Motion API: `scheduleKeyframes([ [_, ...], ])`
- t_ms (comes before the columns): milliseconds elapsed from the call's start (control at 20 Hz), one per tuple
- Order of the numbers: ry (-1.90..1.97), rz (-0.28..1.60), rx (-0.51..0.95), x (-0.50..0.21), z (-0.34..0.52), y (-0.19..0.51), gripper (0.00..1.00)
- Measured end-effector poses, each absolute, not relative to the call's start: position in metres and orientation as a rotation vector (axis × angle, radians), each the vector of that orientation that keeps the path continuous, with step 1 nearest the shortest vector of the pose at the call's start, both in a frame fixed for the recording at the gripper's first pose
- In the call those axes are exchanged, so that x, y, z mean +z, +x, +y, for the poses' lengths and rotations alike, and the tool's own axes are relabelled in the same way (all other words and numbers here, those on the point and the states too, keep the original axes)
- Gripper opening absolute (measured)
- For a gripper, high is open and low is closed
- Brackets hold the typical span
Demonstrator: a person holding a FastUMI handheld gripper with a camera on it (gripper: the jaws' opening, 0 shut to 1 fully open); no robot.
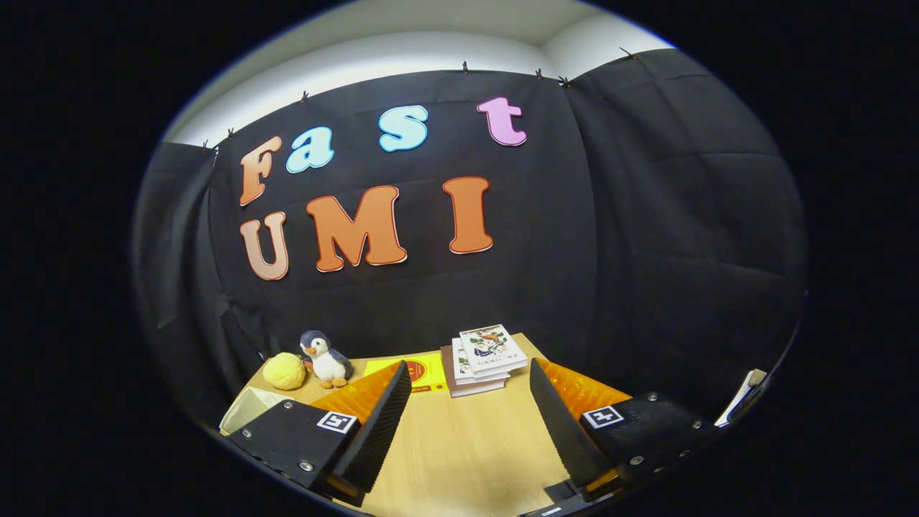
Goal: Open the storage box then place both shoes into the box .Put the left shoe in first, then the right shoe, with the right side of both shoes facing outward in a uniform manner.
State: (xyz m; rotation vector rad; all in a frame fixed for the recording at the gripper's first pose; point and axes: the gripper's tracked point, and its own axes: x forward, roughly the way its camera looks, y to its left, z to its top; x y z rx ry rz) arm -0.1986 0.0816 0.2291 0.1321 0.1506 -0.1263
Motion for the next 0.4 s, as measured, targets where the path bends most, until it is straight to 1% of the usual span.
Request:
scheduleKeyframes([
  [400,0.155,0.176,-0.159,0.215,0.041,-0.214,0.98],
])
